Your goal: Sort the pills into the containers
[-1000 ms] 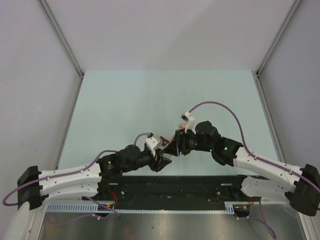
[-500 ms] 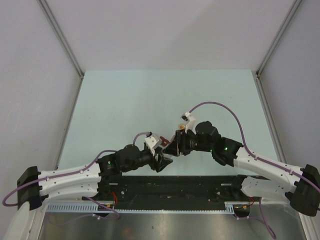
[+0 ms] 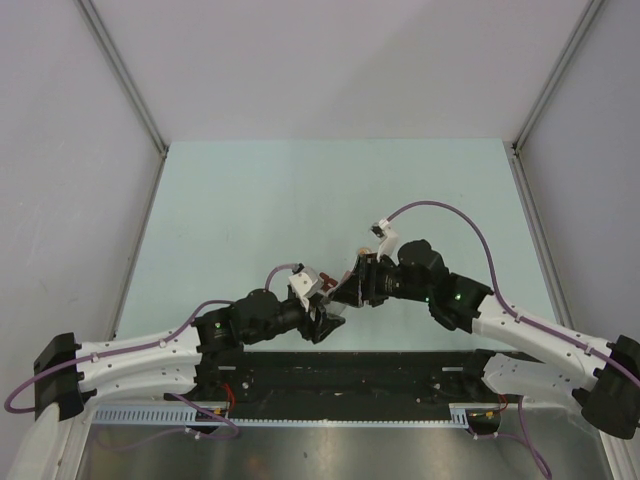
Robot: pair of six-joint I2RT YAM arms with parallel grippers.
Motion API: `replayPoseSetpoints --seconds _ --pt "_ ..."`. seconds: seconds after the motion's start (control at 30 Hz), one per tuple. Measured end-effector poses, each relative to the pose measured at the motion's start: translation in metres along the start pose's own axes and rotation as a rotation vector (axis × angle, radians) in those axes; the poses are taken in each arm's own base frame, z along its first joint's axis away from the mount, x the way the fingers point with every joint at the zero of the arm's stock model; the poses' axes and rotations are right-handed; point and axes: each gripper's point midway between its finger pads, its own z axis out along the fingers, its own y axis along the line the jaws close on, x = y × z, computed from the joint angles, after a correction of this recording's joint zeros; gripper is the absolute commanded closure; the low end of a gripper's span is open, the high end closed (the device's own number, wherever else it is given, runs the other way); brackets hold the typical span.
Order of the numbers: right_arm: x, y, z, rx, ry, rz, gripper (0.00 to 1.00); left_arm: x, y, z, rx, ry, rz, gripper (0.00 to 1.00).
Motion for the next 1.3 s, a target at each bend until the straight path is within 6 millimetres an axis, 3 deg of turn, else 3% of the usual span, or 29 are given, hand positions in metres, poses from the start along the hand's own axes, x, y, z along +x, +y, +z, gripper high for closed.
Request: replayPoseSetpoints --seconds 0.43,0.53,0.57,0.63,0.67,0.7,0.73,0.83,0.93,1.07,1.3 --pt "-0.002 0.000 -0.001 0.000 -0.004 0.025 1.00 0.000 0.000 0.000 0.001 -0.001 -0.001 0.59" --pt "-0.002 0.000 -0.001 -0.001 -0.004 0.027 1.00 -0.001 -0.001 0.000 0.004 -0.002 -0.001 0.79" --pt "-0.002 0.000 -0.001 -0.001 -0.004 0.028 1.00 -0.001 -0.001 0.000 0.004 -0.002 -0.001 0.90" --pt "-0.002 0.000 -0.001 0.000 -0.004 0.029 0.98 0.000 -0.001 0.000 0.005 -0.002 -0.001 1.00" --pt "-0.002 0.000 -0.001 0.000 -0.005 0.029 0.93 0.000 -0.001 0.000 0.005 -0.002 -0.001 1.00" --pt "-0.002 0.000 -0.001 0.000 -0.005 0.030 0.81 -0.001 -0.001 0.001 0.005 -0.002 -0.002 1.00" --pt "-0.002 0.000 -0.001 0.000 -0.005 0.030 0.50 0.000 -0.001 0.001 0.006 -0.002 -0.002 1.00" --pt "-0.003 0.000 -0.001 0.000 -0.006 0.032 0.22 -0.001 -0.002 0.001 0.008 -0.002 -0.005 1.00" --pt "-0.004 0.002 -0.003 -0.006 -0.012 0.038 0.14 -0.002 -0.003 0.001 0.015 -0.008 -0.010 1.00" --pt "-0.013 0.005 -0.010 -0.019 -0.046 0.034 0.12 0.000 -0.004 -0.001 0.023 -0.012 -0.012 1.00" --pt "-0.052 -0.014 -0.032 0.026 -0.175 0.064 0.11 0.016 0.002 -0.014 0.019 -0.032 -0.045 1.00"
